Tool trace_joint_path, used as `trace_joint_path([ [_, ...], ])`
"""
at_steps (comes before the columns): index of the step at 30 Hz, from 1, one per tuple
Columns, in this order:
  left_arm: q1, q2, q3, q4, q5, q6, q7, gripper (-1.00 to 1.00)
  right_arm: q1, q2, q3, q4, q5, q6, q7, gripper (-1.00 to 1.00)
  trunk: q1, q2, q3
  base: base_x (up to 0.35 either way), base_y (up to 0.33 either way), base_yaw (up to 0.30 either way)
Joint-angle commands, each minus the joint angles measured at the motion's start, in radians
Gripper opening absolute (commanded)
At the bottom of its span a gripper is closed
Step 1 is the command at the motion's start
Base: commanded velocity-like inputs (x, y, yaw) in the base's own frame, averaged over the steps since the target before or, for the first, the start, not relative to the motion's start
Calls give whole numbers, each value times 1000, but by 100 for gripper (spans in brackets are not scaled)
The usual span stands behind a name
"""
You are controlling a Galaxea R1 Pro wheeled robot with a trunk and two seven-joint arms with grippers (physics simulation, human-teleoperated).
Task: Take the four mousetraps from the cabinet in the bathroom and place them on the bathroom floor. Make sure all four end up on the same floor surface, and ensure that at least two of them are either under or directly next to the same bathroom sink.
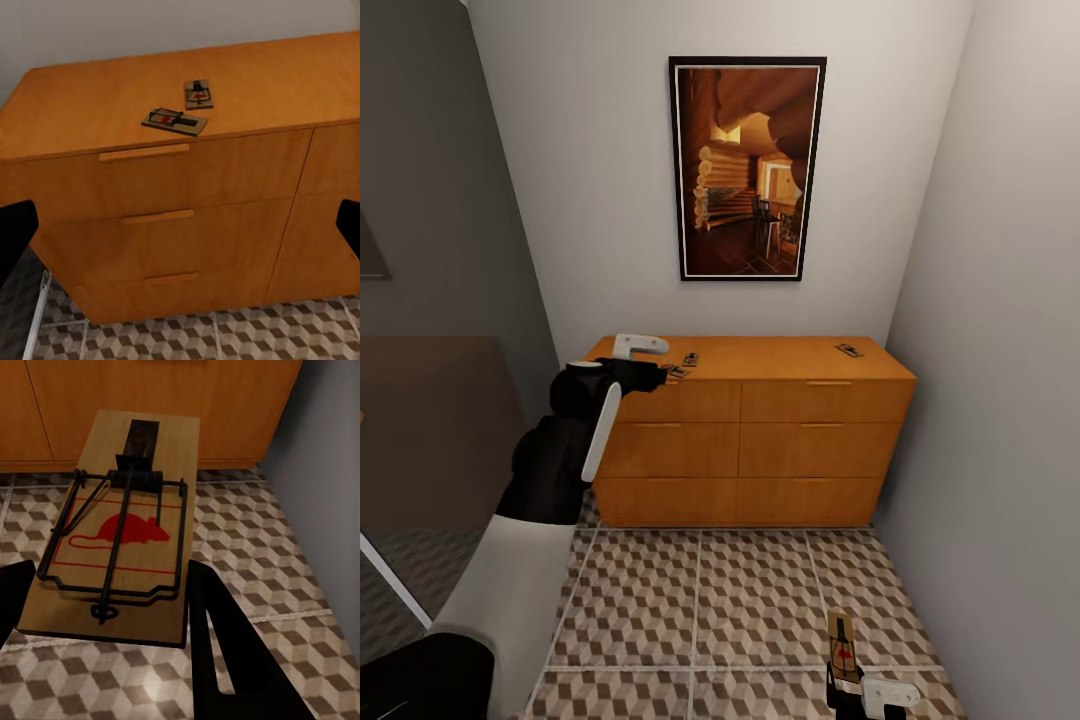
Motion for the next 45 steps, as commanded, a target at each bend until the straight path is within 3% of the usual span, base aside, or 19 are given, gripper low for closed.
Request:
trace_joint_path([
  [1,-1,0,-1,-1,-3,4,2,100,-1,0,-8,1,7,-3,1,-100,0,-1,-1,5,0,0],
  [18,1,3,-1,6,-3,5,2,100,-1,3,-8,1,5,-3,-1,-100,0,-1,-1,213,0,0],
  [29,3,3,-1,10,-3,5,2,100,-1,21,-8,1,5,3,-6,-100,0,-1,-1,279,-23,0],
  [32,4,3,-1,10,-3,5,2,100,-1,21,-9,2,5,38,-6,-100,0,-1,-1,249,-105,0],
  [39,6,3,-1,10,-2,5,3,100,12,9,-12,4,1,210,-2,-100,0,-1,-1,179,-113,0],
  [45,7,2,-1,10,-2,5,4,100,41,8,-13,2,-2,233,-3,-100,0,-1,-1,30,-21,0],
])
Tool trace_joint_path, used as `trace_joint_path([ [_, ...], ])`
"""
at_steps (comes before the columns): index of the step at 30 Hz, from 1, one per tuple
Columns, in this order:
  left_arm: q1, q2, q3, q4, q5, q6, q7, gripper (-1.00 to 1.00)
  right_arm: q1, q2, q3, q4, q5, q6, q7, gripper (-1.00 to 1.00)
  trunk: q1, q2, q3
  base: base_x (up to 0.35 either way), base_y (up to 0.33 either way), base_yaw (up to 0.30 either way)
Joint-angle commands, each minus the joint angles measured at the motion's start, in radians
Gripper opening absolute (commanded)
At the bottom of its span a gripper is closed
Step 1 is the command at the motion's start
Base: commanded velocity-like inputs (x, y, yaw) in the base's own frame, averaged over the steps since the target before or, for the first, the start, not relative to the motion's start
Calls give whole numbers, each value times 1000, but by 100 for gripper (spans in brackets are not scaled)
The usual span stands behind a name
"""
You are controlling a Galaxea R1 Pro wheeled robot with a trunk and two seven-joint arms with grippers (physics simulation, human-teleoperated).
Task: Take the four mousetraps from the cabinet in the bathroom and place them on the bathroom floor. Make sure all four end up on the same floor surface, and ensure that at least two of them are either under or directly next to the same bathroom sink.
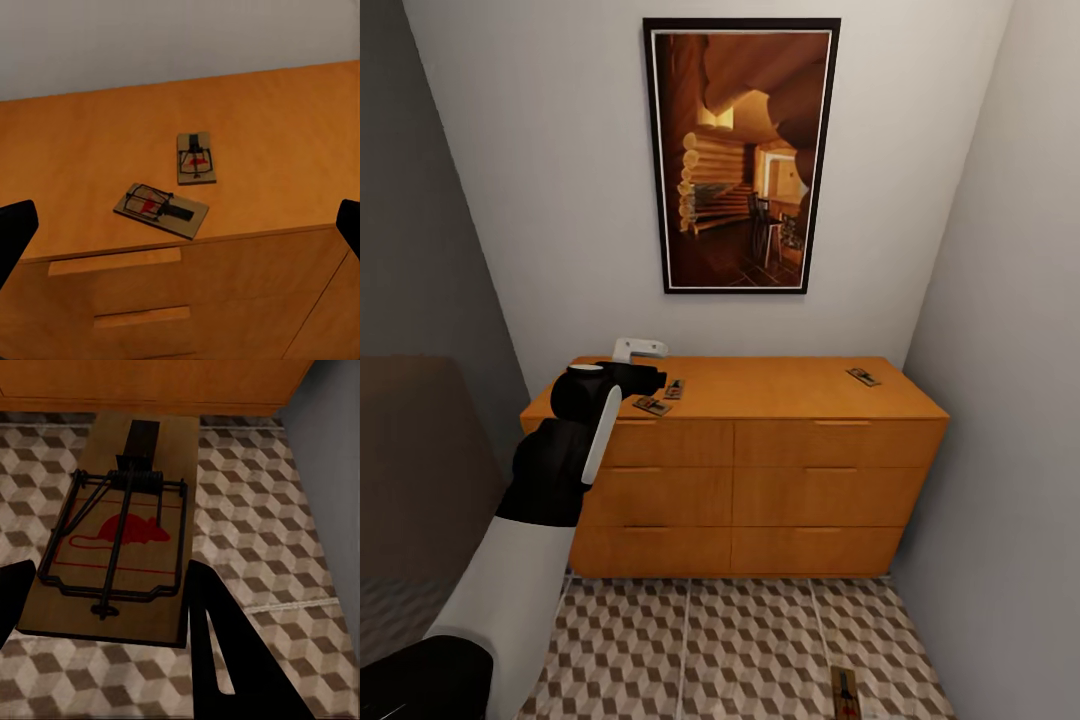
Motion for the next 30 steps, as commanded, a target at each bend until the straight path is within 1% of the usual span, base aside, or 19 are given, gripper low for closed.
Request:
trace_joint_path([
  [1,-1,0,-1,-1,-3,4,2,100,0,0,-8,1,7,-3,0,-100,0,-1,-1,8,-6,0],
  [18,13,-3,-2,33,-2,0,2,100,4,-2,-9,0,7,0,-1,-100,0,-1,-1,10,-10,0],
  [30,13,-5,-1,58,-1,0,1,100,5,-3,-9,0,7,0,-1,-100,0,-1,-1,161,-128,0],
])
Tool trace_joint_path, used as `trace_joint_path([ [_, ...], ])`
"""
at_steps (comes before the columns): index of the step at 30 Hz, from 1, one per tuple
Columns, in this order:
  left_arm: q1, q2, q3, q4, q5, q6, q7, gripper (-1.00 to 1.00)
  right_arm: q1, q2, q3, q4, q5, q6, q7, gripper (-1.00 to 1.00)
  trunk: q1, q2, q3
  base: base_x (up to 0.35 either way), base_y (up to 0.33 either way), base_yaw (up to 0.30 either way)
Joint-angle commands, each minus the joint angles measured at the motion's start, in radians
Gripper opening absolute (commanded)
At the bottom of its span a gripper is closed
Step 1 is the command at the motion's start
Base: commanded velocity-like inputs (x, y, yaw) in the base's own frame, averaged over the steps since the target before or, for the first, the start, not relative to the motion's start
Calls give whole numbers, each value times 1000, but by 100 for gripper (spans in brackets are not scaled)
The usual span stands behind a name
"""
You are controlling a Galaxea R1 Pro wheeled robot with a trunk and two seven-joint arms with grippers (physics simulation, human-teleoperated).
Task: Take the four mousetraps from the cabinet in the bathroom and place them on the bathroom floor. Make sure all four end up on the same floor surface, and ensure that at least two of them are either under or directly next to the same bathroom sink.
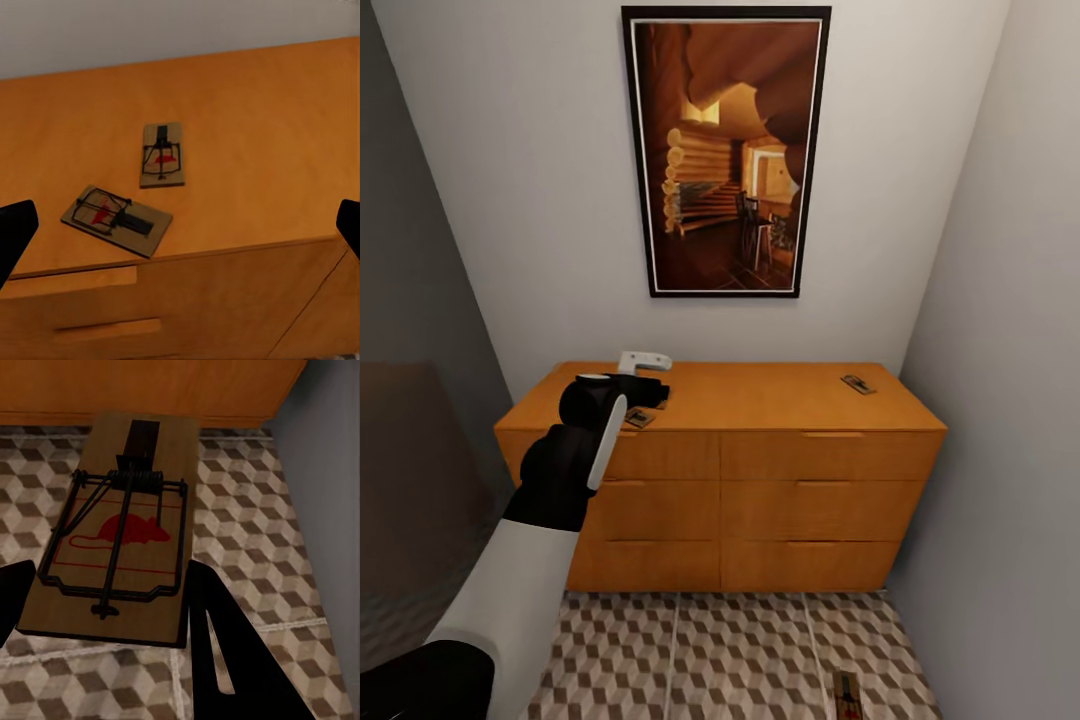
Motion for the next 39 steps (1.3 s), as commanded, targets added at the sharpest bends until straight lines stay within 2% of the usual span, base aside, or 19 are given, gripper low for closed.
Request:
trace_joint_path([
  [1,-1,0,-1,0,-2,4,2,100,0,0,-8,1,7,-3,0,-100,0,-1,-1,184,-117,0],
  [10,-1,-1,-1,-1,-3,4,2,100,-1,0,-8,1,7,-4,0,-100,0,-1,-1,168,-30,0],
  [18,-1,0,0,4,-4,4,2,100,-1,1,-8,1,7,-3,0,-100,0,-1,-2,37,-2,0],
  [39,-1,0,1,32,-4,4,1,100,-1,2,-8,1,7,-2,0,-100,0,-1,-26,16,0,0],
])
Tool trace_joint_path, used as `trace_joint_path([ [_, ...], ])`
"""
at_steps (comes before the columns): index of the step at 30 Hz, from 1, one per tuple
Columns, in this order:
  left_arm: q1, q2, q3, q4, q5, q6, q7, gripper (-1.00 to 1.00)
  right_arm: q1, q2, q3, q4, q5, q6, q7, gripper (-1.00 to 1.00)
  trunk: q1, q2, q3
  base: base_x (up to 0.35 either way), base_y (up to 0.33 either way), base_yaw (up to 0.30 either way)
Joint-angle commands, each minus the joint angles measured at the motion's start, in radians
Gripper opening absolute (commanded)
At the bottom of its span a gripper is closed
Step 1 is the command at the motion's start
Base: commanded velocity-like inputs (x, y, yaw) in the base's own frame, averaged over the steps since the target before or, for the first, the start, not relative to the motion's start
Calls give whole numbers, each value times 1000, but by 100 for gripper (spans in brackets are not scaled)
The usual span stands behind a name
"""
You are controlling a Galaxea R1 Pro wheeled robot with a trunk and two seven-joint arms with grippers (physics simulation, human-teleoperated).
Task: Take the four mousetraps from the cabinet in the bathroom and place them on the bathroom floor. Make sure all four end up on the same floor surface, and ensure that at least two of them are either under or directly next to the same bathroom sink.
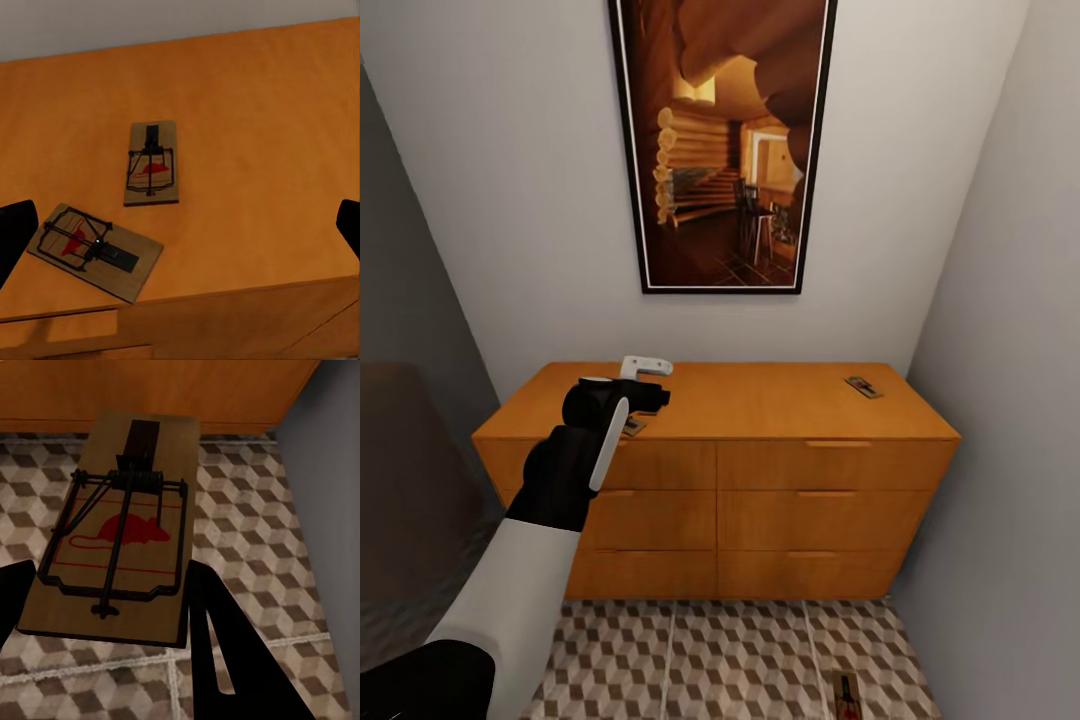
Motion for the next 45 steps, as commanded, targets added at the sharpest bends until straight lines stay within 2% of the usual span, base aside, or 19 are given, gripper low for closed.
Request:
trace_joint_path([
  [1,-1,0,-1,0,-3,4,2,100,0,0,-8,1,7,-3,0,-100,0,-1,-1,129,0,0],
  [18,-1,0,-1,8,-3,2,2,100,-1,0,-8,1,7,-3,0,-100,0,-1,-2,235,66,0],
  [34,-1,0,-1,27,-2,3,2,100,-1,0,-8,1,7,-3,0,-100,0,-1,-2,21,9,0],
  [38,-1,0,-1,48,13,1,2,100,0,0,-8,1,7,-3,0,-100,0,-1,-2,0,0,0],
  [45,-1,-1,-1,70,61,0,2,100,0,-1,-8,1,7,-3,0,-100,0,-1,-2,0,0,0],
])
